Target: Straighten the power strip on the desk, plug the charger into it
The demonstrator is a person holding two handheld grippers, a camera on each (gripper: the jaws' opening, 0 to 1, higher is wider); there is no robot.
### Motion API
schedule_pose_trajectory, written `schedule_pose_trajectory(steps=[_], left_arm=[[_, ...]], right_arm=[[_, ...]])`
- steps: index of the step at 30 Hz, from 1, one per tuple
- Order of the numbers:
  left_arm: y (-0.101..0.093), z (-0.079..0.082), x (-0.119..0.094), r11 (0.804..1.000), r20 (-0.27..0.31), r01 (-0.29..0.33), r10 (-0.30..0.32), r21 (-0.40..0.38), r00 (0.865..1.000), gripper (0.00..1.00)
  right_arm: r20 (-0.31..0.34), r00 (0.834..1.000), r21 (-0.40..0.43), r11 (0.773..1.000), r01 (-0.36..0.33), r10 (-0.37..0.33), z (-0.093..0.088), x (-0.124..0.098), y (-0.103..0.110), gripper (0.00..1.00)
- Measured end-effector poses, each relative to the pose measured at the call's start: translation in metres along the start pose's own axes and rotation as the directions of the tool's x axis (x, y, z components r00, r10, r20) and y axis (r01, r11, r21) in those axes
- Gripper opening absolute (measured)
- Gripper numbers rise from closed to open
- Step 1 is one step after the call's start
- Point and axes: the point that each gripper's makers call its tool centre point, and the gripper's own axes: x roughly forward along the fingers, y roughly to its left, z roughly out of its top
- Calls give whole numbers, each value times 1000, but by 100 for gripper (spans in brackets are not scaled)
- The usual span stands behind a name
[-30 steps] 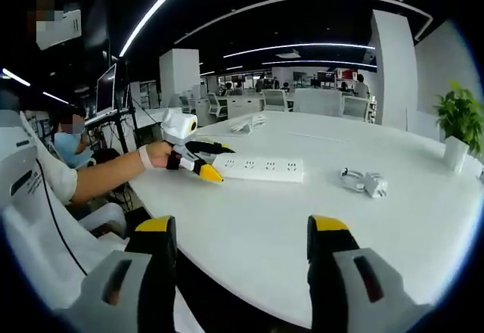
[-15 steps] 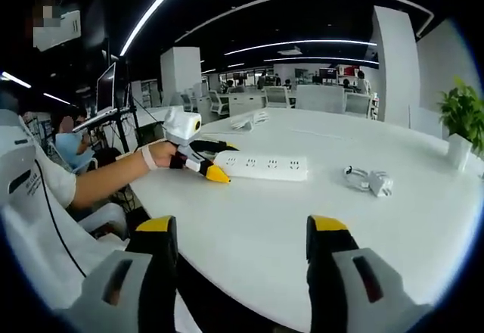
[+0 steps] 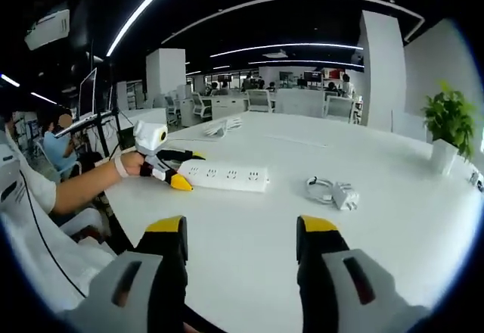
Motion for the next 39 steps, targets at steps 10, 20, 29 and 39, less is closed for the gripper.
schedule_pose_trajectory(steps=[10, 20, 29, 39], left_arm=[[-1, 1, -2, 1000, 4, -4, 4, -4, 1000, 80], [0, 1, -3, 1000, 4, -5, 5, -9, 1000, 80], [1, 1, -4, 1000, 5, -2, 2, -15, 1000, 80], [1, 1, -4, 1000, 4, -1, 1, -19, 1000, 80]], right_arm=[[-138, 985, -61, 994, 96, -103, -5, 39, -89, 51], [-263, 957, -104, 990, 97, -121, -6, 78, -126, 48], [-322, 940, -90, 992, 91, -115, -12, 106, -143, 48], [-420, 898, -127, 988, 83, -130, -20, 123, -163, 48]])
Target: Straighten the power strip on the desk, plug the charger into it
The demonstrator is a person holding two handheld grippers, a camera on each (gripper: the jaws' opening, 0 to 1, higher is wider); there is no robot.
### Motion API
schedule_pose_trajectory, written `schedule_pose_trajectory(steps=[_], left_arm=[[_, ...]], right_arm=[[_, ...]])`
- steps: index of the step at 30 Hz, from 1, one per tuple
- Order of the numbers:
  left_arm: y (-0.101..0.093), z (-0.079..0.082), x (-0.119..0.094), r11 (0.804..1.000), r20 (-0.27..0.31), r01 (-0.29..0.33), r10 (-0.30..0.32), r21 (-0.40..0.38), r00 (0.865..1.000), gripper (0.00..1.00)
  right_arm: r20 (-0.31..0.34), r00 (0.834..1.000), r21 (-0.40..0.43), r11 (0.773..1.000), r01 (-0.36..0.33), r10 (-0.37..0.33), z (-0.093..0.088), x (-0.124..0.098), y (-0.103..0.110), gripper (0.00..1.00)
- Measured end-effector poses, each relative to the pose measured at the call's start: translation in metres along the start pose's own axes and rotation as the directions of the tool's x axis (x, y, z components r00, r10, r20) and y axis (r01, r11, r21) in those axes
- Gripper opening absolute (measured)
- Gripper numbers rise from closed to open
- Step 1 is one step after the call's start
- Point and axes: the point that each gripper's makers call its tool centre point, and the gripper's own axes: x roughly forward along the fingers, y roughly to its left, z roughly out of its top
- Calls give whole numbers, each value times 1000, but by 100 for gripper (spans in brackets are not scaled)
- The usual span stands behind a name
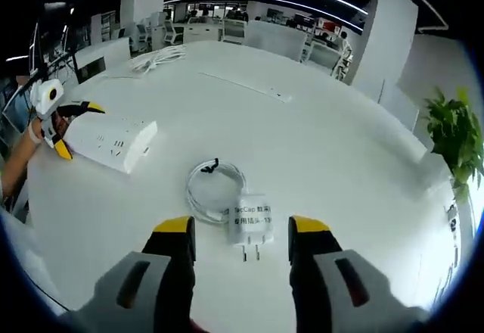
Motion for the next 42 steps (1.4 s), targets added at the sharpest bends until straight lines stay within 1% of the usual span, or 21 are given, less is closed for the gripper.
schedule_pose_trajectory(steps=[5, 10, 12, 13, 15, 16, 18, 19, 20, 21, 23, 24, 25, 27, 28, 29, 30, 33, 38, 41, 42], left_arm=[[1, 0, 0, 1000, 0, 1, -1, -1, 1000, 80], [0, 0, 0, 1000, -2, 2, -2, -2, 1000, 80], [0, 0, 0, 1000, -2, 3, -3, -3, 1000, 80], [0, 0, 0, 1000, -2, 3, -3, -3, 1000, 80], [0, 0, 1, 1000, -3, 4, -4, -3, 1000, 80], [0, 0, 1, 1000, -3, 3, -3, -3, 1000, 80], [0, 0, 1, 1000, -3, 2, -2, -3, 1000, 80], [0, 0, 1, 1000, -3, 2, -3, -3, 1000, 80], [1, 0, 1, 1000, -3, 3, -3, -3, 1000, 80], [1, 0, 1, 1000, -2, 2, -2, -3, 1000, 80], [1, 0, 1, 1000, -2, 2, -2, -3, 1000, 80], [1, 0, 1, 1000, -2, 2, -2, -3, 1000, 80], [1, 0, 1, 1000, -2, 3, -3, -3, 1000, 80], [1, 0, 1, 1000, -2, 3, -3, -3, 1000, 80], [1, 0, 1, 1000, -2, 3, -3, -3, 1000, 80], [1, 0, 1, 1000, -2, 3, -3, -3, 1000, 80], [1, 0, 1, 1000, -2, 3, -3, -3, 1000, 80], [1, 0, 0, 1000, -2, 3, -3, -2, 1000, 80], [0, 0, 1, 1000, -2, 3, -3, -2, 1000, 80], [0, 0, 1, 1000, -2, 3, -3, -2, 1000, 80], [0, 0, 1, 1000, -2, 3, -3, -2, 1000, 80]], right_arm=[[-39, 999, 10, 999, -35, 36, 3, 6, -7, 47], [-37, 998, 20, 999, -41, 42, 8, 5, -4, 47], [-9, 996, 2, 996, -86, 86, 18, 6, 9, 47], [-4, 992, -23, 992, -127, 127, 25, 8, 22, 46], [-5, 987, -58, 985, -160, 160, 35, 13, 40, 45], [9, 980, -72, 978, -197, 198, 43, 15, 52, 44], [57, 943, -69, 944, -323, 327, 64, 18, 82, 43], [64, 929, -89, 929, -358, 364, 71, 19, 89, 43], [75, 907, -175, 901, -396, 414, 80, 20, 103, 44], [77, 897, -228, 884, -409, 435, 85, 21, 111, 45], [31, 899, -357, 844, -399, 438, 92, 30, 126, 51], [9, 898, -444, 807, -390, 440, 95, 33, 133, 55], [-34, 900, -533, 753, -385, 436, 95, 38, 140, 58], [-132, 892, -578, 698, -423, 432, 88, 42, 151, 58], [-173, 884, -584, 678, -447, 434, 86, 44, 156, 56], [-215, 873, -598, 648, -473, 438, 83, 45, 160, 55], [-239, 866, -608, 627, -486, 439, 83, 47, 163, 55], [-281, 863, -634, 594, -495, 419, 84, 55, 165, 58], [-292, 859, -645, 577, -501, 420, 87, 64, 166, 63], [-311, 846, -645, 558, -522, 433, 83, 67, 168, 64], [-329, 842, -649, 545, -531, 428, 80, 68, 168, 65]])
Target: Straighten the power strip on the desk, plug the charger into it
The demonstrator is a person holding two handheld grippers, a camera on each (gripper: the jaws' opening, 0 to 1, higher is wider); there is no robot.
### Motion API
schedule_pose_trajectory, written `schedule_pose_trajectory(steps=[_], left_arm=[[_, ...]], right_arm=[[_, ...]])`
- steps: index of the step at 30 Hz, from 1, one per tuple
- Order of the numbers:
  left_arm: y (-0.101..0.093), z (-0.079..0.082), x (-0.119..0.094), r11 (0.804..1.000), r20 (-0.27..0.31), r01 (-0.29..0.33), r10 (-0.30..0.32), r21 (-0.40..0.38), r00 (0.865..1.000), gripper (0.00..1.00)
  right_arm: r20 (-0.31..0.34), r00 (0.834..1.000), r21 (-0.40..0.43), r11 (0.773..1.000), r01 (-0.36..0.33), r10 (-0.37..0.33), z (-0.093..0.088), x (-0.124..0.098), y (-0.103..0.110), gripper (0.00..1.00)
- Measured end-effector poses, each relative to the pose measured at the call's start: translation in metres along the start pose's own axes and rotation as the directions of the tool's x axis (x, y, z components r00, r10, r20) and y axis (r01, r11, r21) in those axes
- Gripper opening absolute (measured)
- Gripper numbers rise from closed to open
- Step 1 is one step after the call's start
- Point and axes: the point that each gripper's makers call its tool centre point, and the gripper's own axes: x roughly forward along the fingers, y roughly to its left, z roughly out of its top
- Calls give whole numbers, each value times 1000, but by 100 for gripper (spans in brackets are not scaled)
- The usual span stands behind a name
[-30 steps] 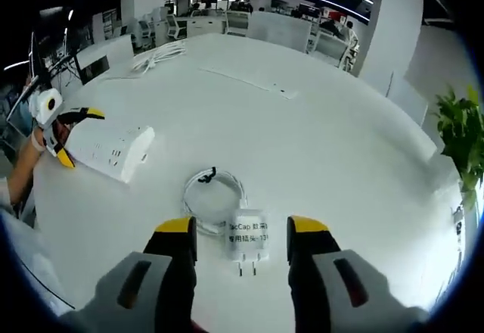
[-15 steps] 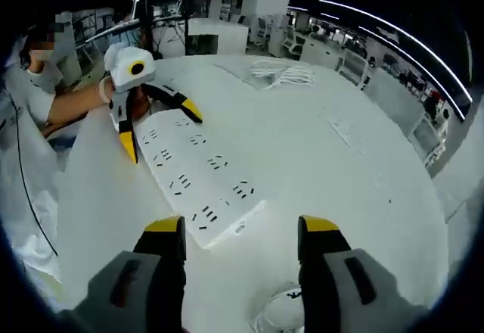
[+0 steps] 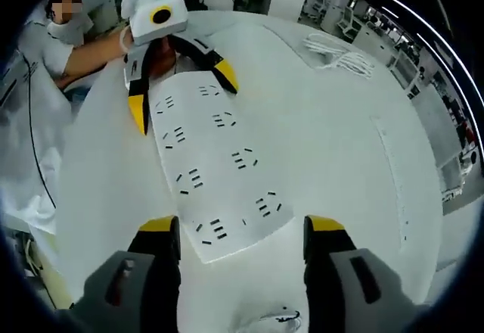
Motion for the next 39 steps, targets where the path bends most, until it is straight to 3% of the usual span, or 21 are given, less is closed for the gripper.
schedule_pose_trajectory(steps=[9, 21, 39], left_arm=[[0, 0, 0, 1000, 0, 1, -1, 0, 1000, 80], [0, 0, 0, 1000, 0, 1, -1, 1, 1000, 80], [-7, 0, 1, 998, 1, 62, -62, 25, 998, 80]], right_arm=[[-51, 997, -81, 994, -69, 65, 3, 12, 4, 63], [-108, 991, -143, 985, -92, 77, 3, 16, 5, 63], [-103, 993, -101, 993, -64, 53, -5, 9, 22, 62]])
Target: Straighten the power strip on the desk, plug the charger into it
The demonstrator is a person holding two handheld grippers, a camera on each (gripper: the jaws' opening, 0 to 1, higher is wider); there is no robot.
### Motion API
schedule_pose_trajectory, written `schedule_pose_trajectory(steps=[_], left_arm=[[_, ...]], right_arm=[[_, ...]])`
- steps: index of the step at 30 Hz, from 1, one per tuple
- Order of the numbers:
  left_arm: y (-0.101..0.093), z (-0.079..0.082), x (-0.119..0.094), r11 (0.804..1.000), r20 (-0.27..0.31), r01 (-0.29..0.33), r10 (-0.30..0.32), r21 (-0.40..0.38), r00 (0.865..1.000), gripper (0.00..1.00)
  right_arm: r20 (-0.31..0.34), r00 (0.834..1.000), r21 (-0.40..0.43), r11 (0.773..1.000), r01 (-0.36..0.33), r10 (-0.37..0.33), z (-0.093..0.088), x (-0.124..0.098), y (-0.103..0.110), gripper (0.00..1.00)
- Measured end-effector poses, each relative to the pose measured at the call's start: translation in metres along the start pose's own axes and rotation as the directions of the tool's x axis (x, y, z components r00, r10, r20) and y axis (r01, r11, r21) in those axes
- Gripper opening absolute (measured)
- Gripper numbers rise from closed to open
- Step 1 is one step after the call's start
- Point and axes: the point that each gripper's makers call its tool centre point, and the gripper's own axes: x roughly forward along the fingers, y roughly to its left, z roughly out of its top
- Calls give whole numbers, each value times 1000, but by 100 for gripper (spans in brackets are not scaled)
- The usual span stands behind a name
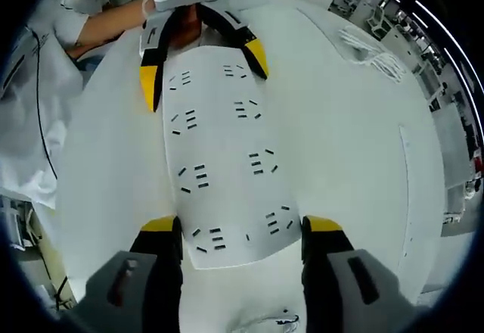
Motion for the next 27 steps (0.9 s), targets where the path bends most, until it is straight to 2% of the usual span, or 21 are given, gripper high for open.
schedule_pose_trajectory(steps=[13, 19, 27], left_arm=[[-6, 0, 1, 998, 8, 66, -66, 18, 998, 80], [-10, 0, 1, 996, 5, 86, -86, 26, 996, 79], [-12, 0, 1, 994, 5, 103, -103, 33, 995, 79]], right_arm=[[0, 1000, 50, 999, 16, -16, -5, -4, 15, 62], [-36, 999, 62, 998, 22, -20, -7, -4, 22, 61], [-28, 999, 89, 996, 27, -25, -9, -6, 26, 61]])
